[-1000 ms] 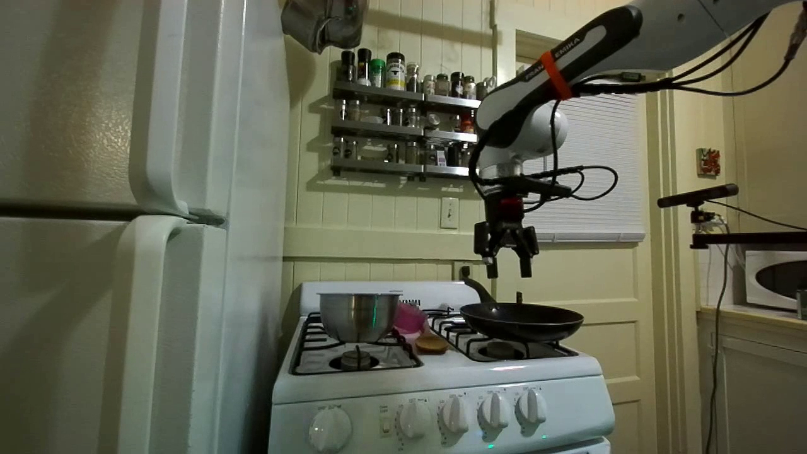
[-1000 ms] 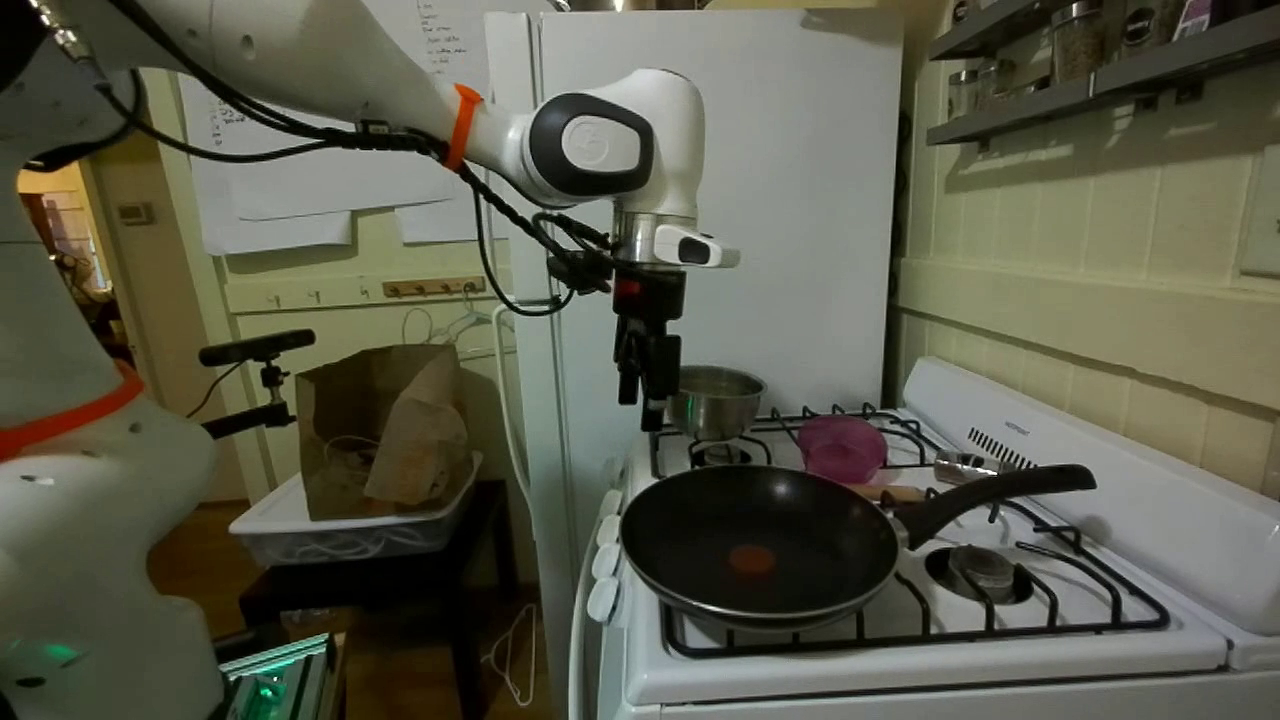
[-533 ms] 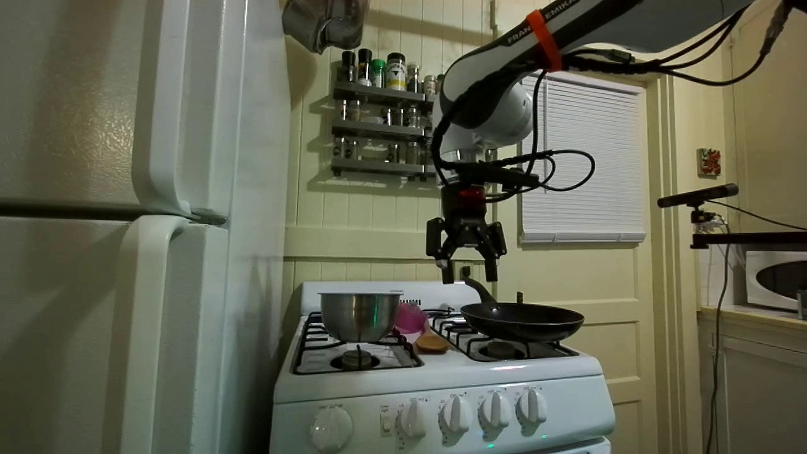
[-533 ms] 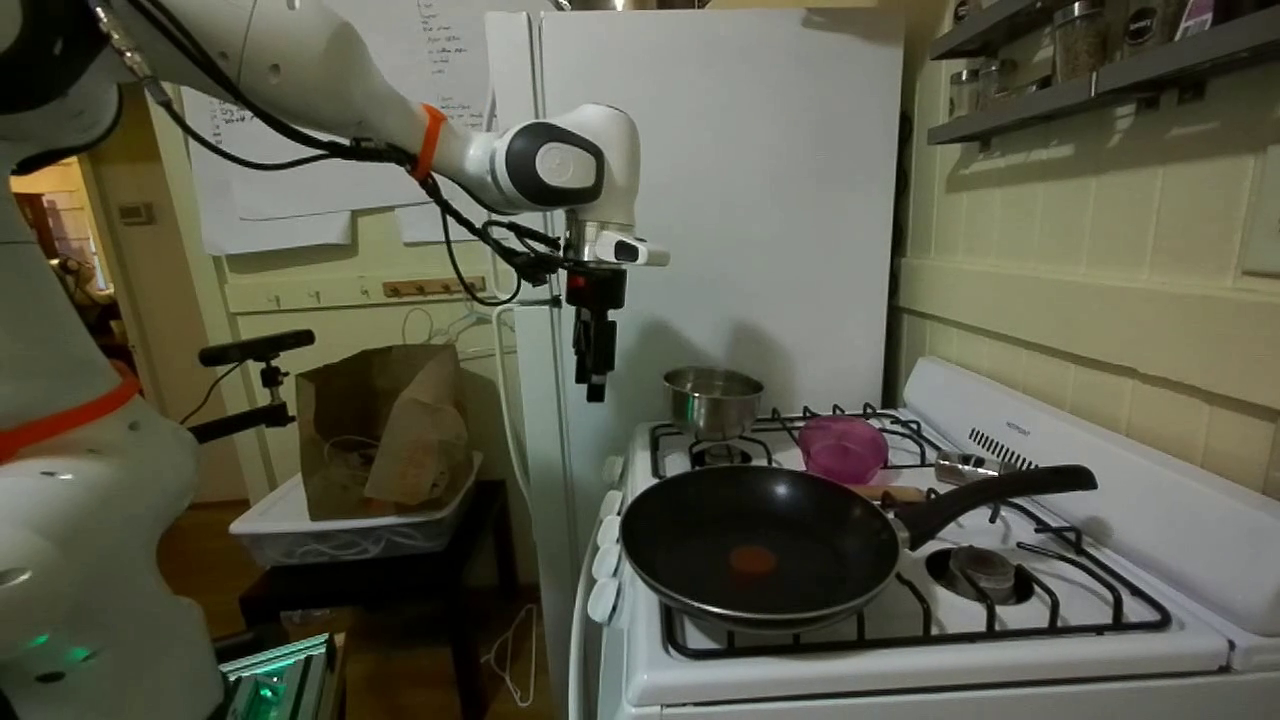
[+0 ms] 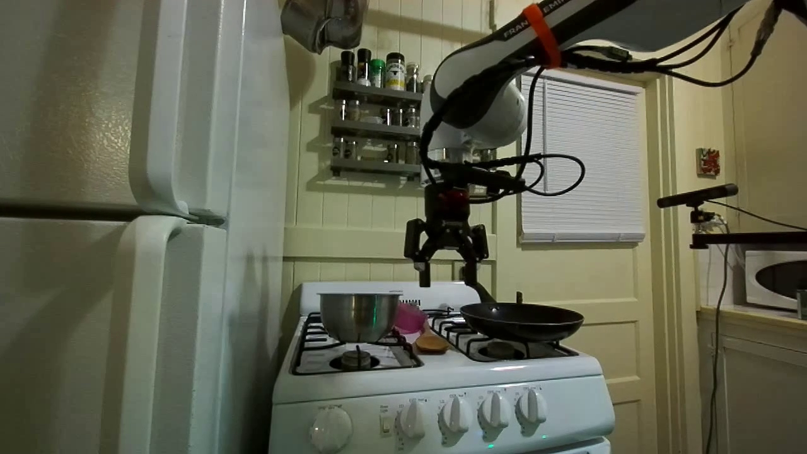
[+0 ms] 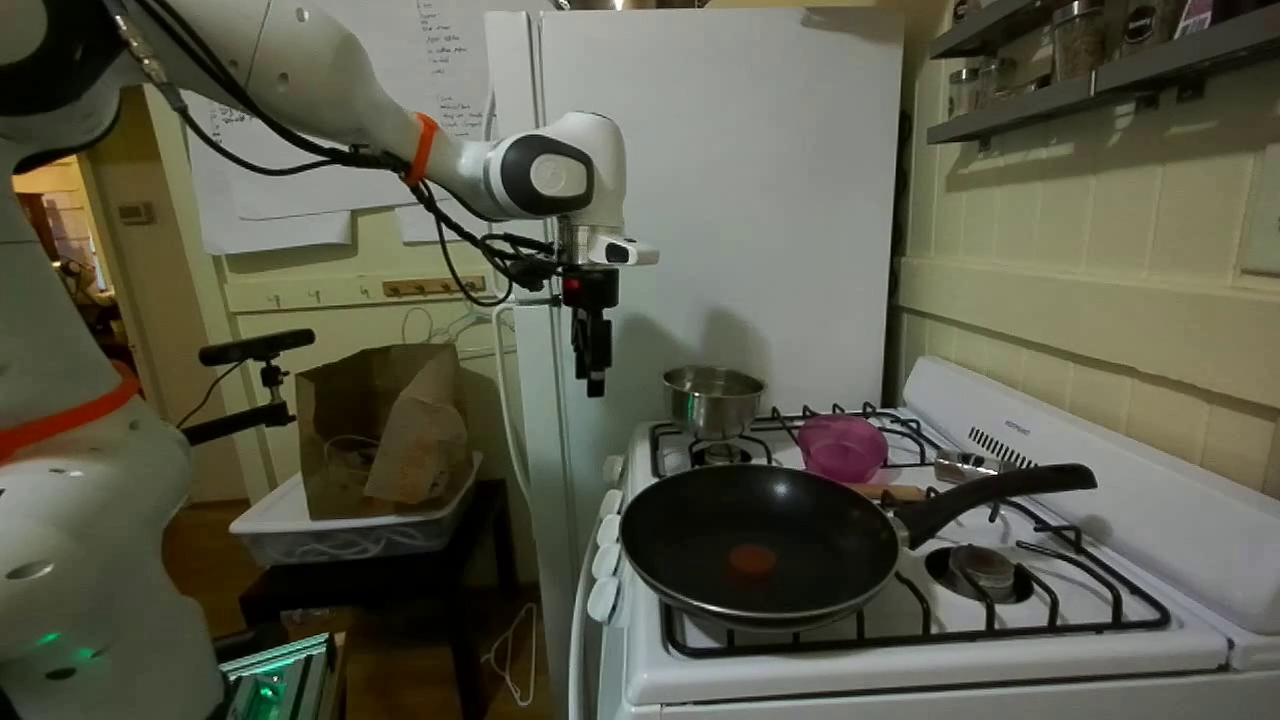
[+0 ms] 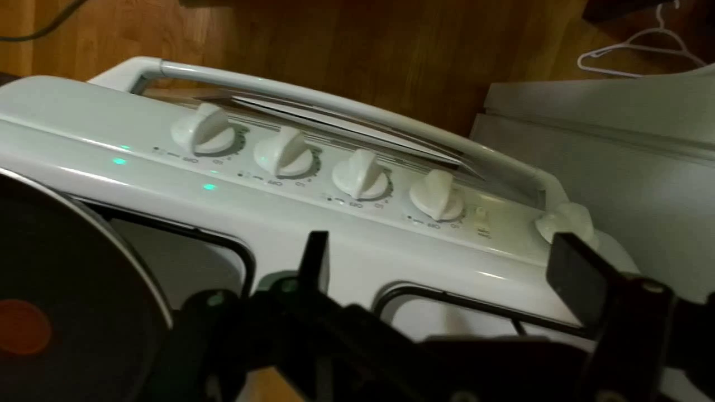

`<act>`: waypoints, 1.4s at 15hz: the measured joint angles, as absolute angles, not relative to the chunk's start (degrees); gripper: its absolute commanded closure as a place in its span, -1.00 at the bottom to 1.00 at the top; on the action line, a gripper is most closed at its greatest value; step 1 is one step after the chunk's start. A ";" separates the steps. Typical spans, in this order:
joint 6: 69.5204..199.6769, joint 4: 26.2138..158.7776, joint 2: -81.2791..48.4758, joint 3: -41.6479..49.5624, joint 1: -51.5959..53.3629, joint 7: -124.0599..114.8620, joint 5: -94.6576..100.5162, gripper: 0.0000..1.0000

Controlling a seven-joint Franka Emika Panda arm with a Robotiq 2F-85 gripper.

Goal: Flip the switch on the stove

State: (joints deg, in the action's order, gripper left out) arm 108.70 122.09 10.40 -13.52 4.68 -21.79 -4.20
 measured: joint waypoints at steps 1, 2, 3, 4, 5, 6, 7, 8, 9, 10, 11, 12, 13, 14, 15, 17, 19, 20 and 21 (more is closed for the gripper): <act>110.51 122.47 10.37 -14.32 5.77 -23.66 -4.18 -1.00; 112.21 122.95 10.44 -15.17 6.70 -25.79 -3.30 -1.00; 114.25 123.68 10.59 -15.98 7.48 -27.80 -2.64 -1.00; 116.54 124.50 10.83 -16.64 8.13 -29.39 -1.70 -1.00; 119.09 125.51 11.12 -17.19 8.58 -30.73 -0.33 -1.00; 121.68 126.69 11.44 -17.67 8.79 -32.15 1.40 -1.00; 124.32 128.06 11.75 -18.02 8.88 -33.60 2.53 -1.00; 127.02 129.55 11.94 -18.23 8.94 -34.98 3.19 -1.00; 129.70 131.09 12.00 -18.34 9.00 -36.18 3.52 -1.00; 132.38 132.73 11.99 -18.43 9.03 -37.30 3.94 -1.00; 135.03 134.33 11.96 -18.48 9.03 -37.91 4.45 -1.00; 137.08 135.74 11.96 -18.48 9.03 -38.22 4.88 -1.00; 138.07 136.56 11.98 -18.48 9.03 -38.31 5.07 -1.00; 138.24 136.86 11.99 -18.48 9.03 -38.33 5.10 -1.00; 138.24 136.87 12.02 -18.48 9.03 -38.33 5.11 -1.00; 138.24 136.87 12.18 -18.48 9.03 -38.33 5.11 -1.00; 138.24 136.76 12.12 -18.45 9.03 -38.35 5.13 -1.00; 138.26 136.65 11.91 -18.56 9.02 -38.94 5.76 -1.00; 138.47 136.62 11.59 -18.90 9.02 -40.00 6.60 -0.50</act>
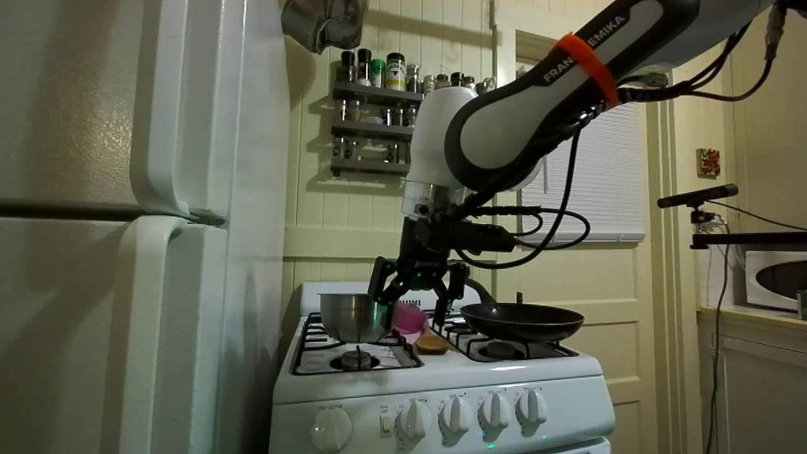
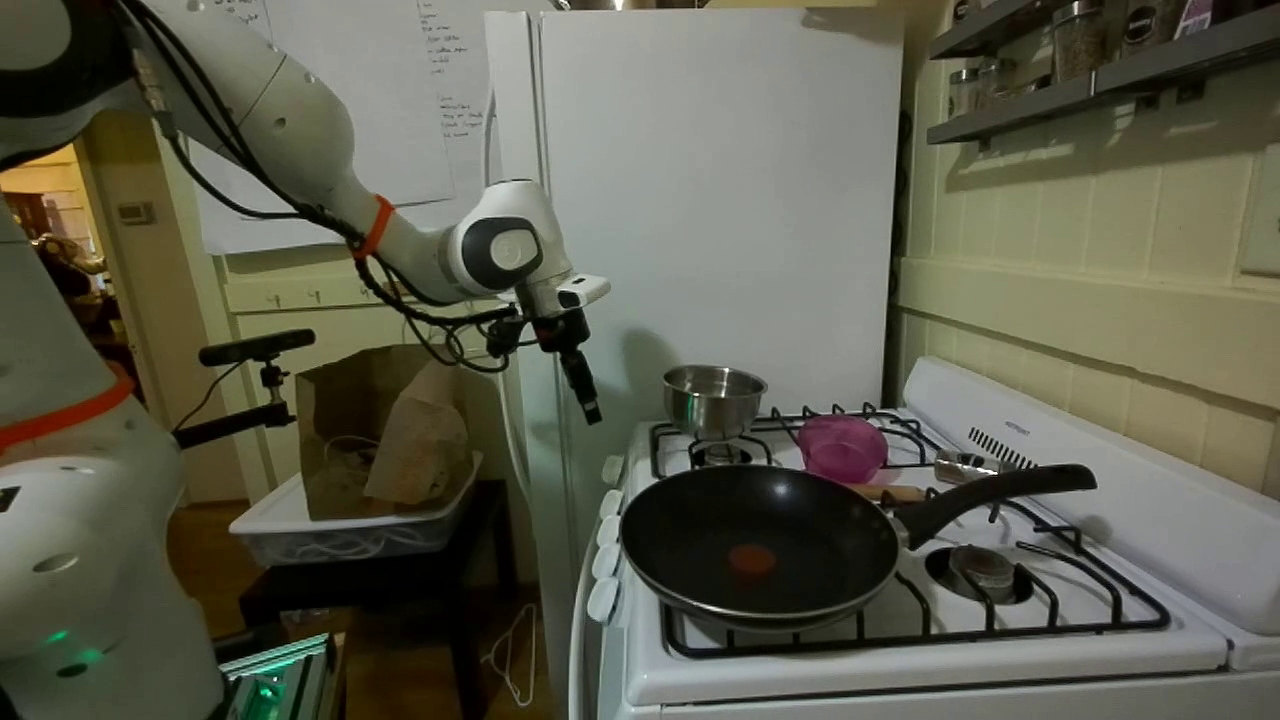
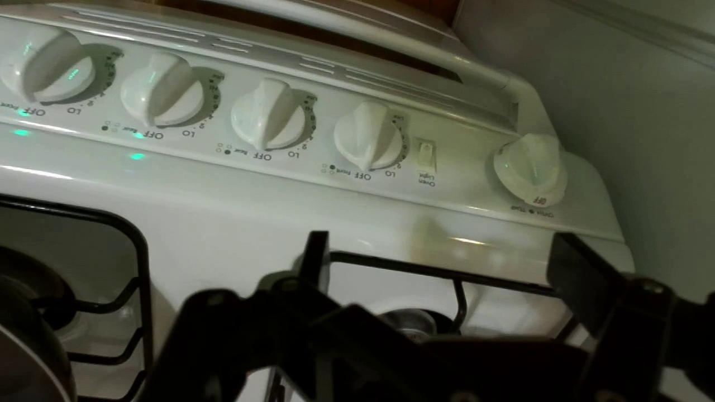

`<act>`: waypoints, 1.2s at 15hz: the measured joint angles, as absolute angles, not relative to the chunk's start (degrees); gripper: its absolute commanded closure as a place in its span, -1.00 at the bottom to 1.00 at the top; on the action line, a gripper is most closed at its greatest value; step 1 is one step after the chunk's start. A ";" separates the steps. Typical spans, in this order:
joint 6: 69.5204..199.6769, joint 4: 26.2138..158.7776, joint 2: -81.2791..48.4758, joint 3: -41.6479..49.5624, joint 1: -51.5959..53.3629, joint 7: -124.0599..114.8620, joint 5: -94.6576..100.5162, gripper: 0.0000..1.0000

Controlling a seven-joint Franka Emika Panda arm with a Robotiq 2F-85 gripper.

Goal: Flip the switch on the stove

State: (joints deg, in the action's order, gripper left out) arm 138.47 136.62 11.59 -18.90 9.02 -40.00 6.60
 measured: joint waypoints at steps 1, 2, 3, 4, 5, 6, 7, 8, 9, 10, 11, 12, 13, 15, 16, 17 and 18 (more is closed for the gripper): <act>138.92 136.64 11.16 -19.42 9.03 -41.32 7.66 -0.48; 139.62 136.73 10.64 -20.01 9.05 -42.86 8.73 -0.31; 140.47 136.91 10.09 -20.59 9.06 -44.58 9.83 -0.17; 141.24 137.08 9.56 -21.04 9.11 -46.36 10.62 -0.01; 141.91 137.27 9.05 -21.36 9.22 -48.18 11.24 0.17; 142.44 137.43 8.58 -21.57 9.34 -50.15 12.23 0.30; 142.78 137.60 8.21 -21.76 9.37 -52.22 13.48 0.47; 143.10 137.83 7.95 -21.84 9.37 -54.45 15.23 0.60; 143.91 138.20 7.77 -21.85 9.36 -56.67 16.88 0.74; 144.93 138.59 7.61 -21.85 9.35 -58.59 18.39 0.92; 146.25 138.99 7.42 -21.85 9.35 -60.33 19.76 0.99; 147.95 139.57 7.19 -21.85 9.35 -61.99 21.12 1.00; 149.54 140.22 6.87 -21.86 9.35 -63.58 22.66 1.00; 152.26 141.43 5.97 -22.14 9.17 -67.43 26.35 1.00; 153.15 141.93 5.40 -22.28 9.11 -69.39 28.20 1.00; 153.76 142.35 4.84 -22.39 9.06 -71.28 30.02 1.00; 154.08 142.74 4.30 -22.42 9.04 -73.17 31.84 1.00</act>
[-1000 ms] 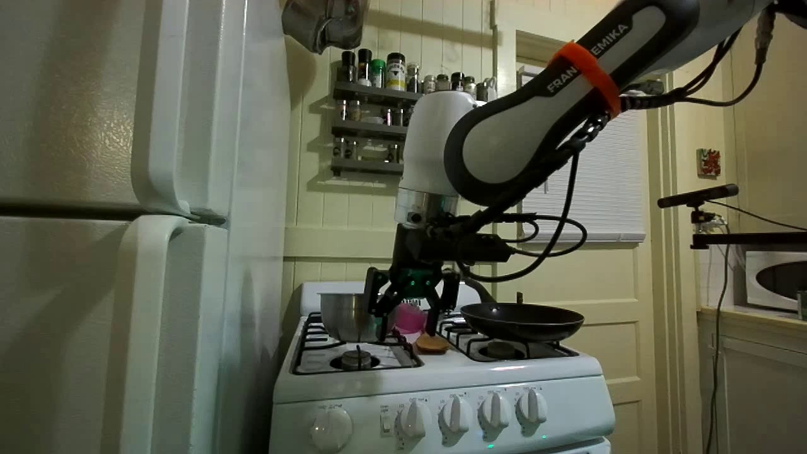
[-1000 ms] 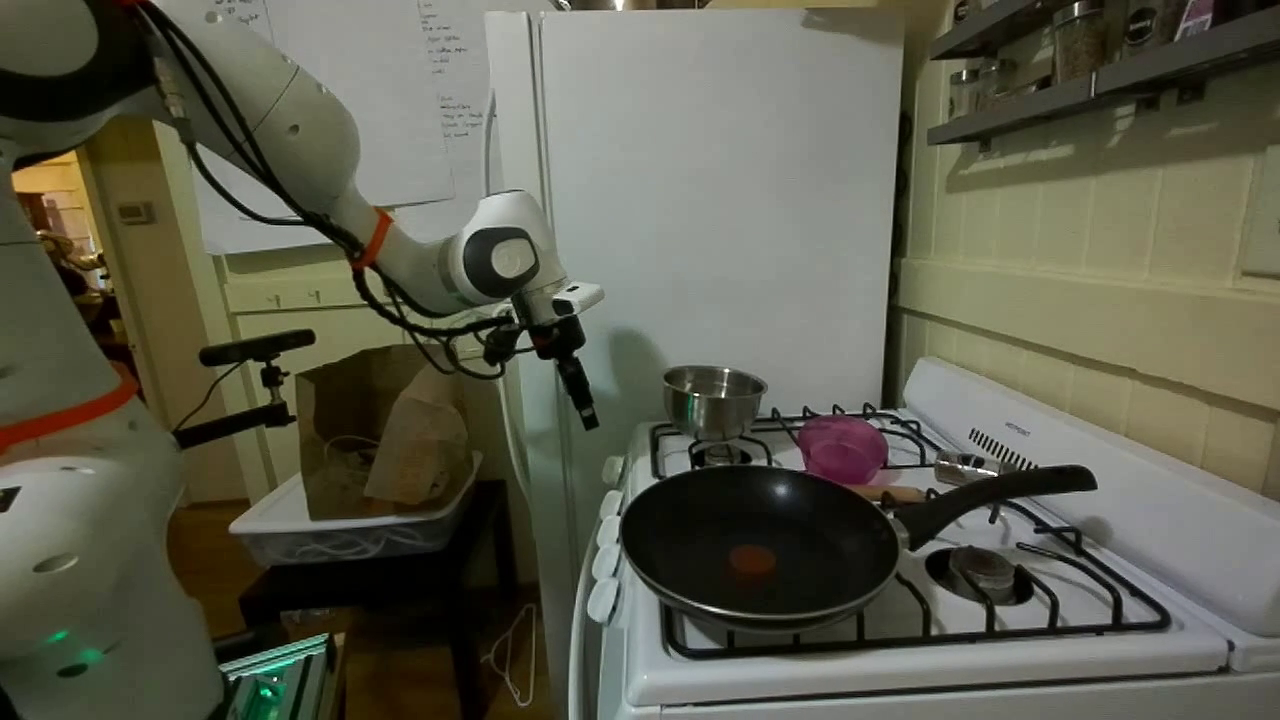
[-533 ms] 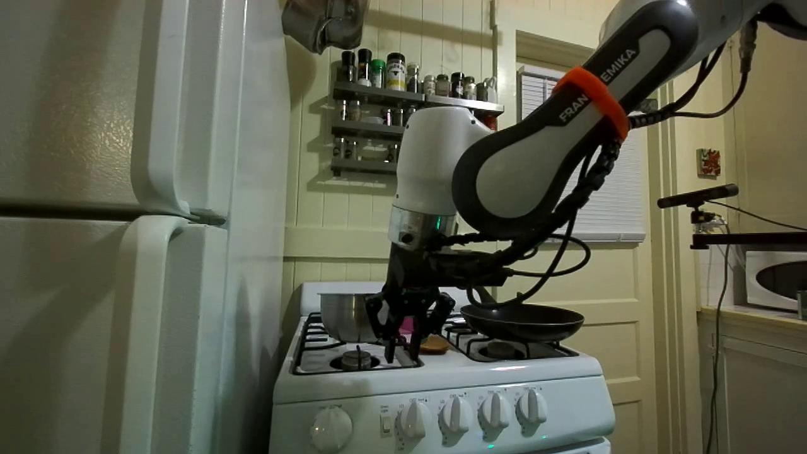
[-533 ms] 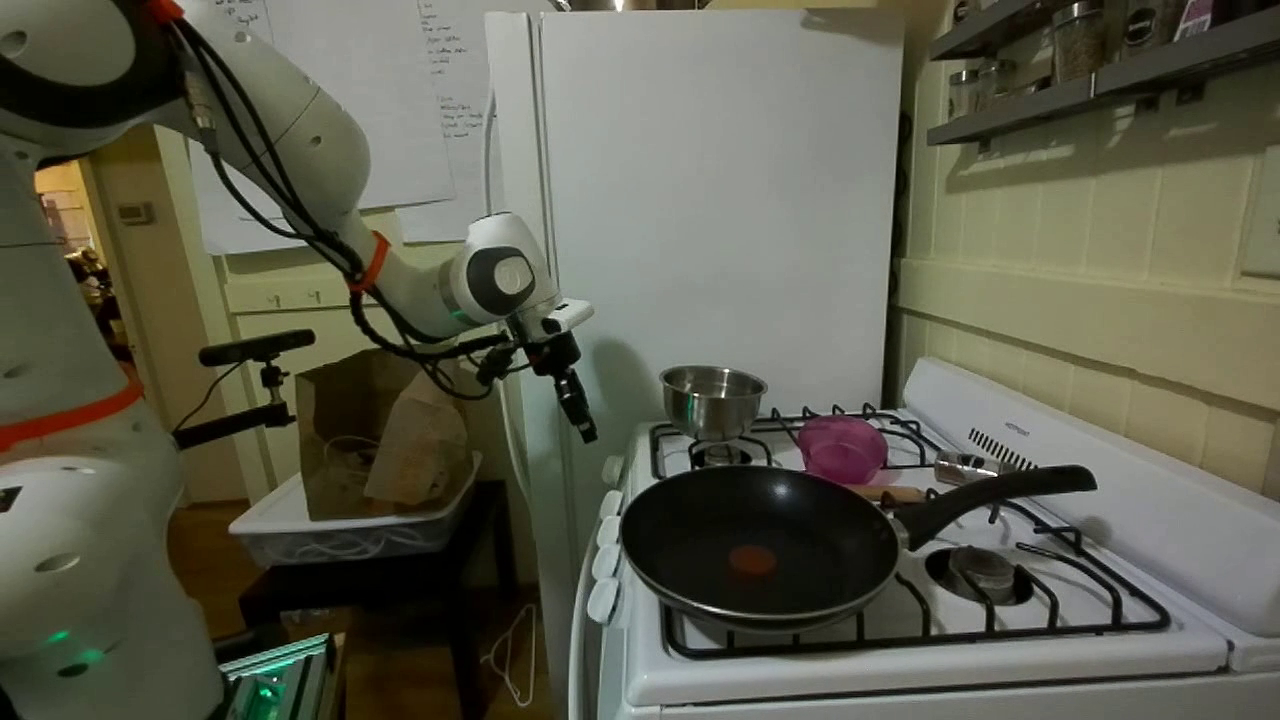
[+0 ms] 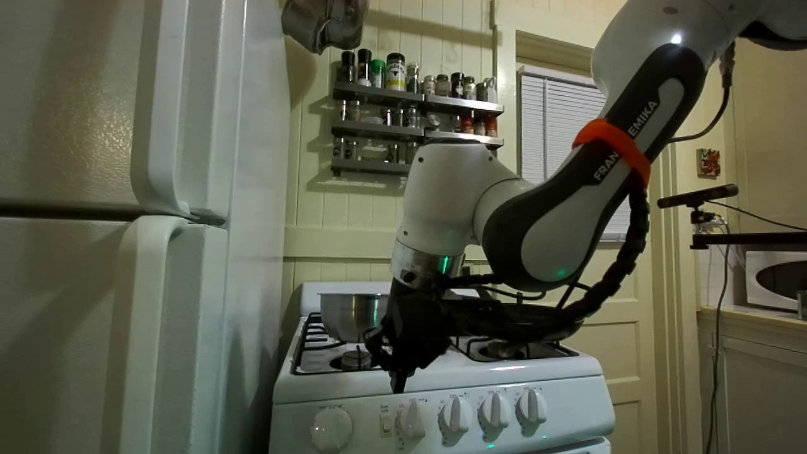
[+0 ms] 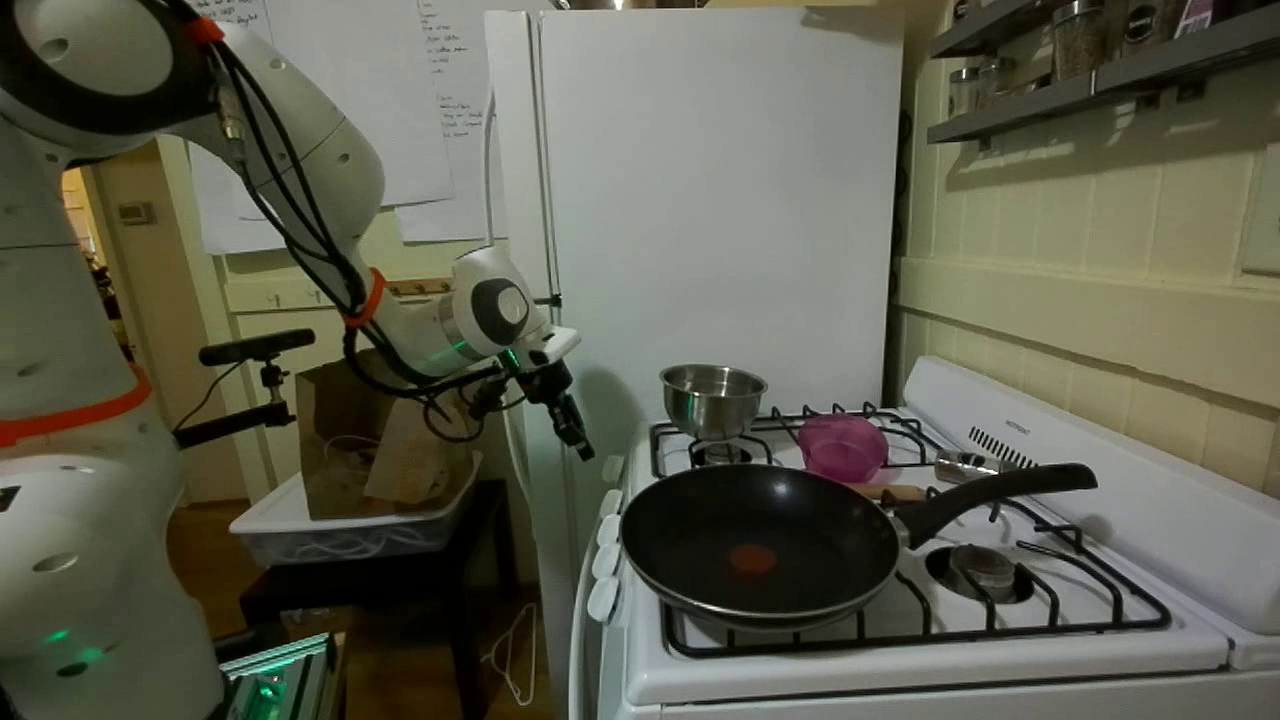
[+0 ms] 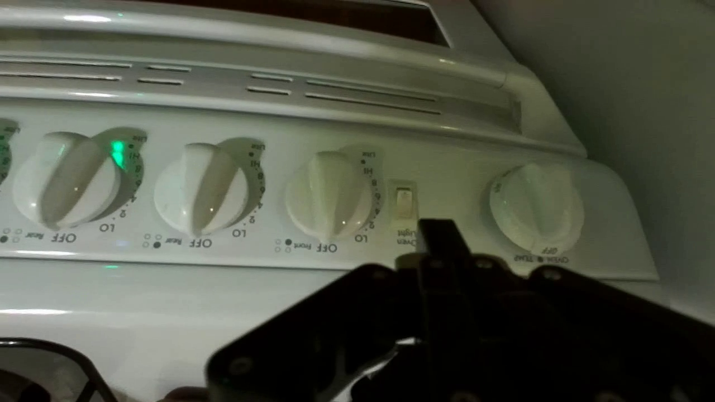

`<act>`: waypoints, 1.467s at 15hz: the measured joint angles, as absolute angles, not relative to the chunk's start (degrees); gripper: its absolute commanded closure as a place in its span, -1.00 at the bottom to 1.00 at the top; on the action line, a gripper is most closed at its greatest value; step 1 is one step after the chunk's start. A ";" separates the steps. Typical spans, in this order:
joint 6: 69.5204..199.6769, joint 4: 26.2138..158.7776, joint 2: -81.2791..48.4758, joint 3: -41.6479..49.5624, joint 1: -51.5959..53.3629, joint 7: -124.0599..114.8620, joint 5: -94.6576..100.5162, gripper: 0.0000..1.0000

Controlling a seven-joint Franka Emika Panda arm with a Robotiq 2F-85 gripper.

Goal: Flip the switch on the stove

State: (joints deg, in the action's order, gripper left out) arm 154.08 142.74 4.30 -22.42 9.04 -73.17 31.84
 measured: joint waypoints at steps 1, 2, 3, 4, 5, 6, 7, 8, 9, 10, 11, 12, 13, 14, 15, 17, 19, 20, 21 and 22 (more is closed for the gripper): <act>154.23 142.98 3.81 -22.42 9.04 -74.81 33.52 1.00; 154.34 143.10 3.30 -22.42 9.02 -76.39 35.24 0.98; 154.36 143.17 2.81 -22.40 9.00 -77.73 36.82 0.98; 154.36 143.19 2.35 -22.38 8.98 -78.59 37.78 0.98; 154.36 143.19 2.05 -22.38 8.97 -78.82 38.08 0.98; 154.36 143.19 1.88 -22.38 8.93 -78.85 38.19 0.98; 154.36 143.19 1.84 -22.38 8.89 -78.86 38.24 0.98; 154.36 143.19 1.85 -22.38 8.88 -78.86 38.28 1.00; 154.36 143.19 1.85 -22.38 8.85 -78.87 38.31 1.00; 154.36 143.16 1.84 -22.34 8.84 -78.86 38.32 1.00; 154.36 143.09 1.78 -22.26 8.83 -78.85 38.46 1.00; 154.36 142.98 1.63 -22.16 8.78 -78.91 38.73 1.00; 154.36 142.80 1.35 -22.07 8.72 -79.19 39.29 1.00; 154.35 142.56 0.98 -22.00 8.66 -79.71 40.04 1.00; 154.38 142.33 0.52 -21.95 8.58 -80.10 40.87 1.00; 154.92 141.95 -0.62 -21.79 8.50 -81.03 42.24 1.00; 155.28 141.18 -2.00 -21.49 8.50 -82.59 44.41 1.00; 155.41 140.72 -2.70 -21.30 8.50 -83.36 45.26 1.00; 155.50 140.23 -3.45 -21.13 8.50 -84.14 45.95 1.00; 155.50 139.67 -4.24 -20.99 8.50 -84.83 46.59 1.00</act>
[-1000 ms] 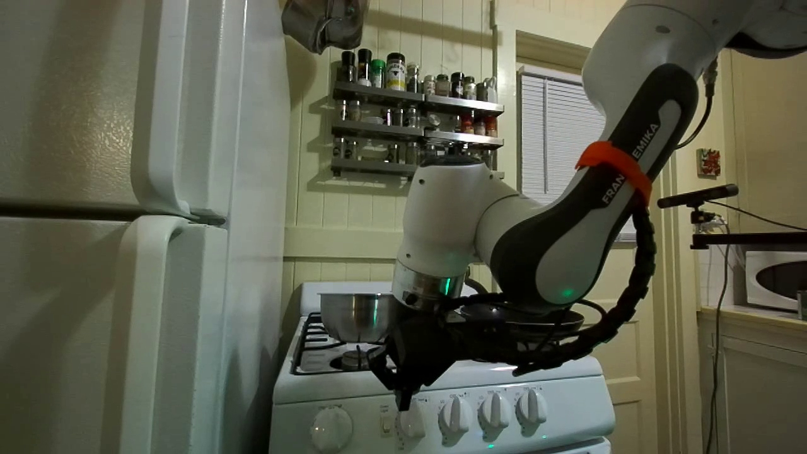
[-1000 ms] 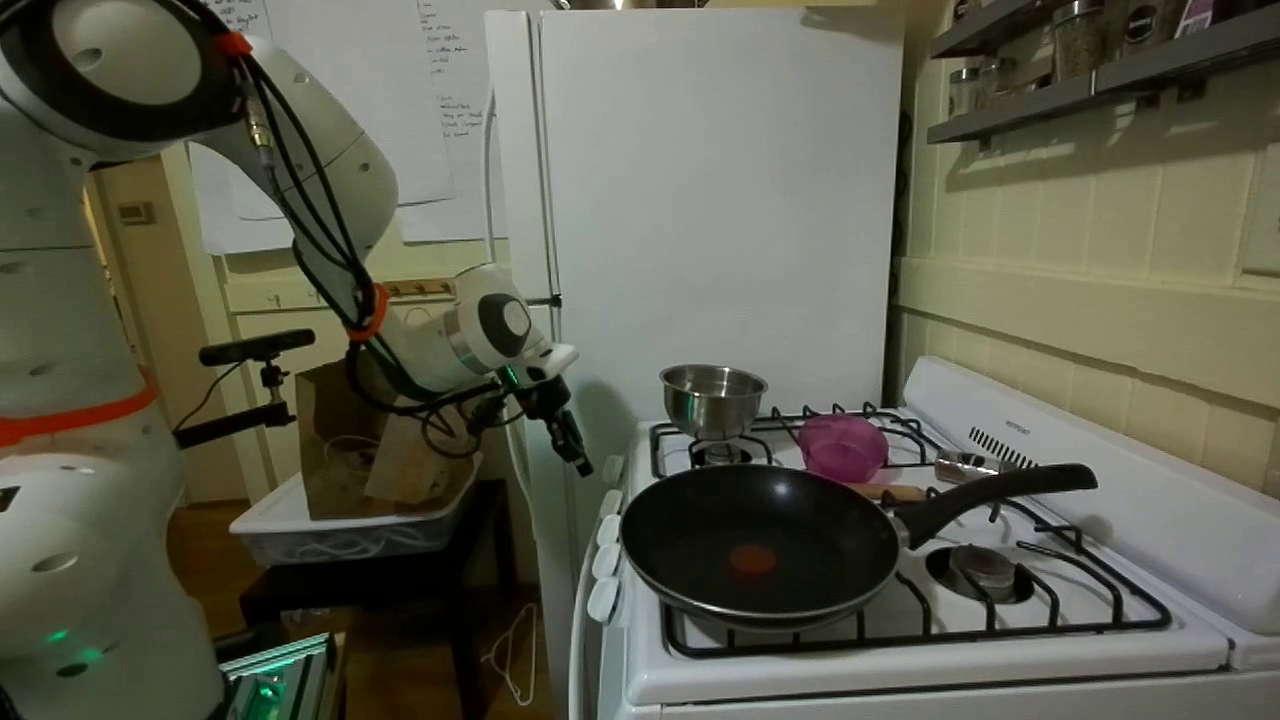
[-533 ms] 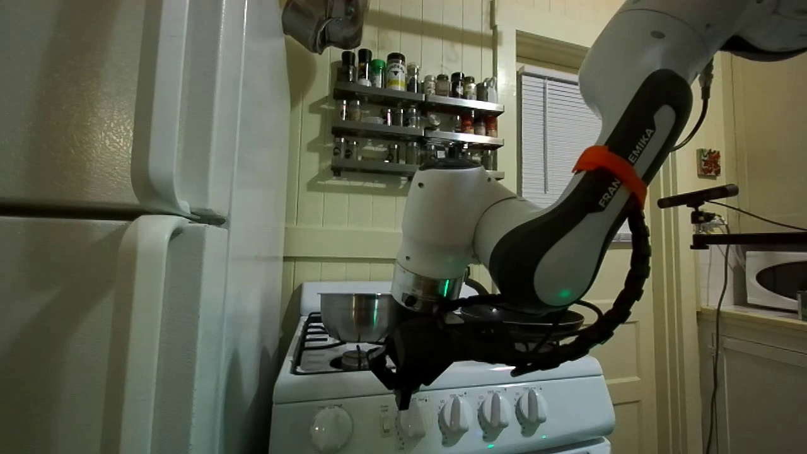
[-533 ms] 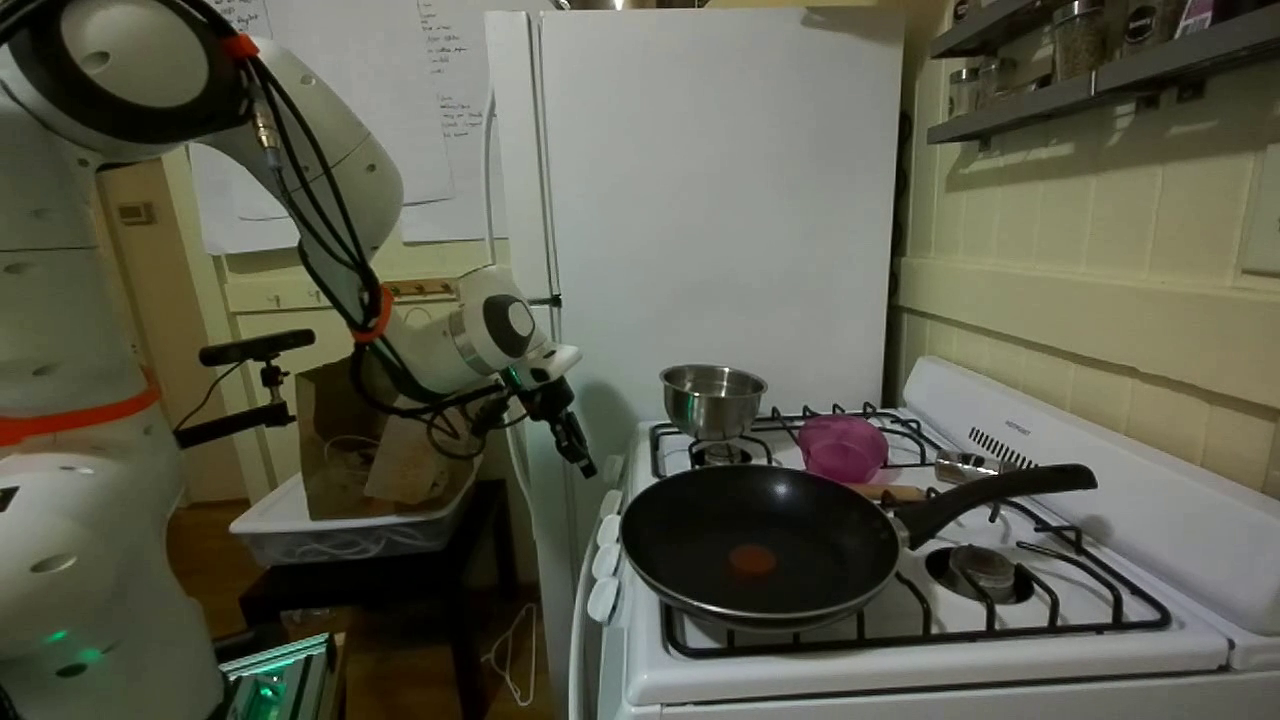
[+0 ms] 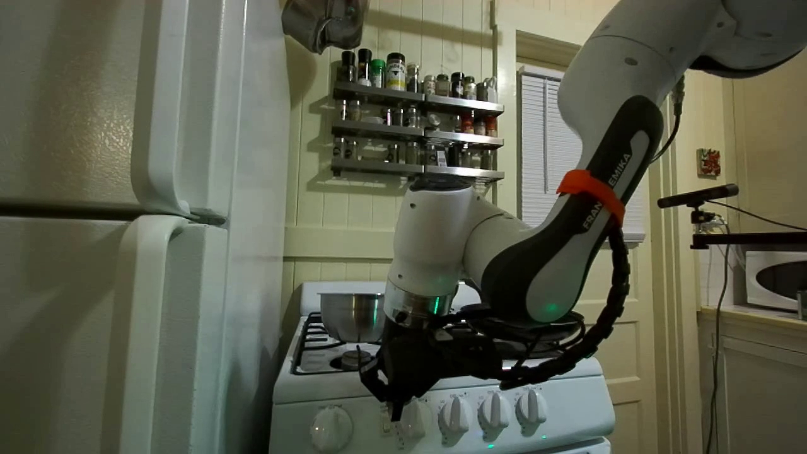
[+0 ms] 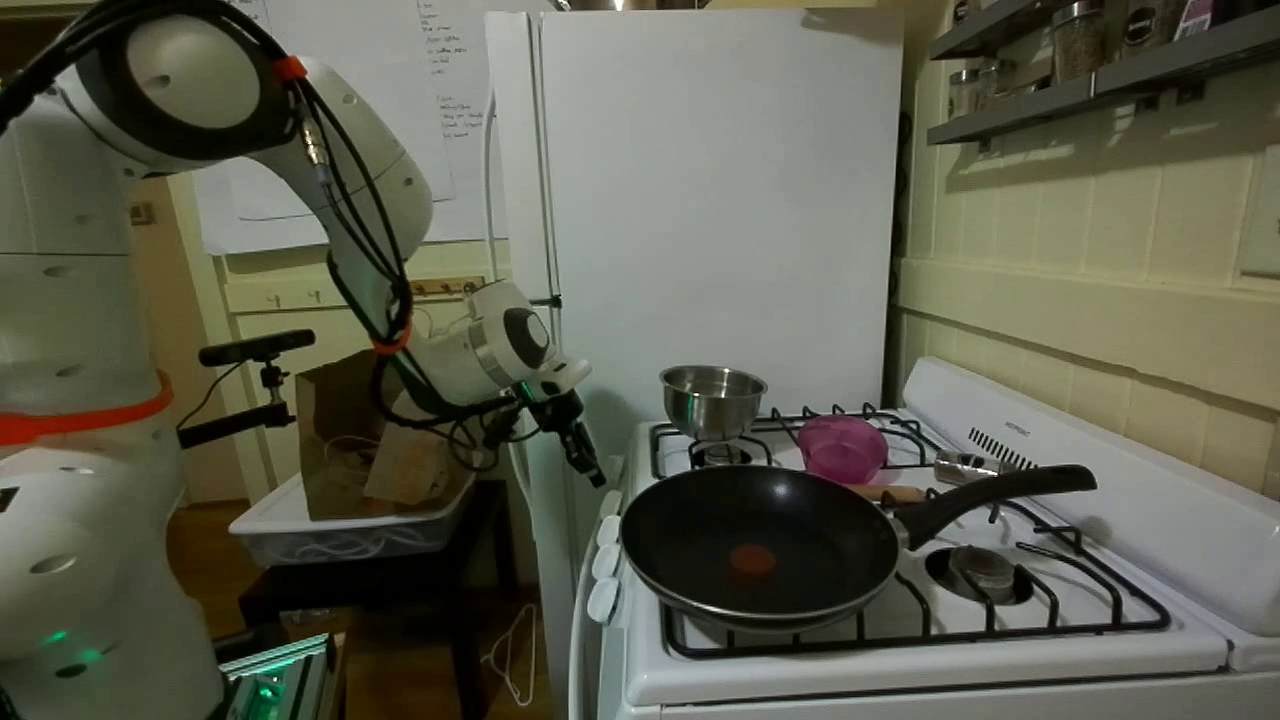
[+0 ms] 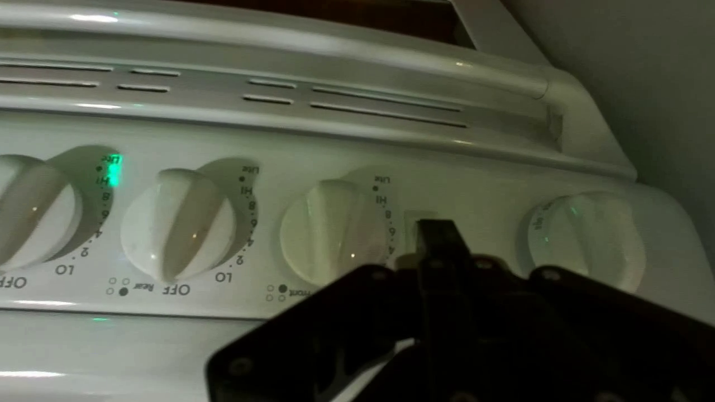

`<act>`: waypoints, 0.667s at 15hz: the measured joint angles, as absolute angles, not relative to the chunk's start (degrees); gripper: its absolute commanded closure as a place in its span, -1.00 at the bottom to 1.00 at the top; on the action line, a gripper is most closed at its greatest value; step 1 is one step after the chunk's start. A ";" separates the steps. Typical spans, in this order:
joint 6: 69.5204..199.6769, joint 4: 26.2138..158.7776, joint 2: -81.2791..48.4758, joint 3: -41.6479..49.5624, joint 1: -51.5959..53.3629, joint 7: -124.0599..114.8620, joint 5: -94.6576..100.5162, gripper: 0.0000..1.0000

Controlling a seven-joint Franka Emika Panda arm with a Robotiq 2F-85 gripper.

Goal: Flip the switch on the stove

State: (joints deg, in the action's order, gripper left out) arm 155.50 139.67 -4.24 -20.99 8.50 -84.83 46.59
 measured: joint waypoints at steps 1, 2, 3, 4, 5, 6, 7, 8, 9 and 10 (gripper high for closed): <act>155.50 139.18 -5.00 -20.86 8.50 -85.54 47.11 1.00; 155.51 138.68 -5.75 -20.77 8.51 -86.15 47.54 1.00; 155.52 138.22 -6.53 -20.67 8.53 -86.72 47.96 1.00; 155.52 137.83 -7.24 -20.60 8.53 -87.17 48.23 1.00; 155.52 137.53 -7.90 -20.52 8.53 -87.64 48.36 1.00; 155.52 137.21 -8.49 -20.43 8.53 -88.02 48.52 1.00; 155.52 136.94 -8.99 -20.30 8.53 -88.59 48.81 1.00; 155.52 136.70 -9.42 -20.12 8.54 -89.06 49.23 1.00; 155.52 136.45 -9.76 -19.92 8.54 -89.59 49.76 1.00; 155.52 136.24 -10.04 -19.73 8.55 -90.15 50.42 1.00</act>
